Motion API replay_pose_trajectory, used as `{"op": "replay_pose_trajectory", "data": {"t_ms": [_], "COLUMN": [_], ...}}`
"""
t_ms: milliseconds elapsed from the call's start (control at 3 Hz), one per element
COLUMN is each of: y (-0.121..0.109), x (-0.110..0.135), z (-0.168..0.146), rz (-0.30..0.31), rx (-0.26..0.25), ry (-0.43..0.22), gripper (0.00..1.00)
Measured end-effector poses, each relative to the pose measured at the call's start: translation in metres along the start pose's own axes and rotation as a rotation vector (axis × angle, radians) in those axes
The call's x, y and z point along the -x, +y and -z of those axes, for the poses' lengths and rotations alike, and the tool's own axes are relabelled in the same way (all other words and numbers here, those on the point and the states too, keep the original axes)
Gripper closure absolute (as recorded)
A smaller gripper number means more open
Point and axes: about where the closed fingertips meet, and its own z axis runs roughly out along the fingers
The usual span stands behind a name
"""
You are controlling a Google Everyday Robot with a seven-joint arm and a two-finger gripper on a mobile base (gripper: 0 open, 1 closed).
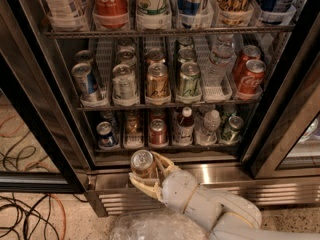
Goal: Pick orange can from bottom shelf of fridge
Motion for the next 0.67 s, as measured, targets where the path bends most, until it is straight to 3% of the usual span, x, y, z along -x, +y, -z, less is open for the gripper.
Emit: {"op": "replay_pose_trajectory", "data": {"t_ms": [333, 667], "y": [0.003, 0.004], "x": [0.022, 0.058], "z": [0.004, 0.006], "rz": [-0.022, -0.002], "rx": [0.023, 0.072], "ry": [0.048, 0.112], "gripper": [1.0, 1.0]}}
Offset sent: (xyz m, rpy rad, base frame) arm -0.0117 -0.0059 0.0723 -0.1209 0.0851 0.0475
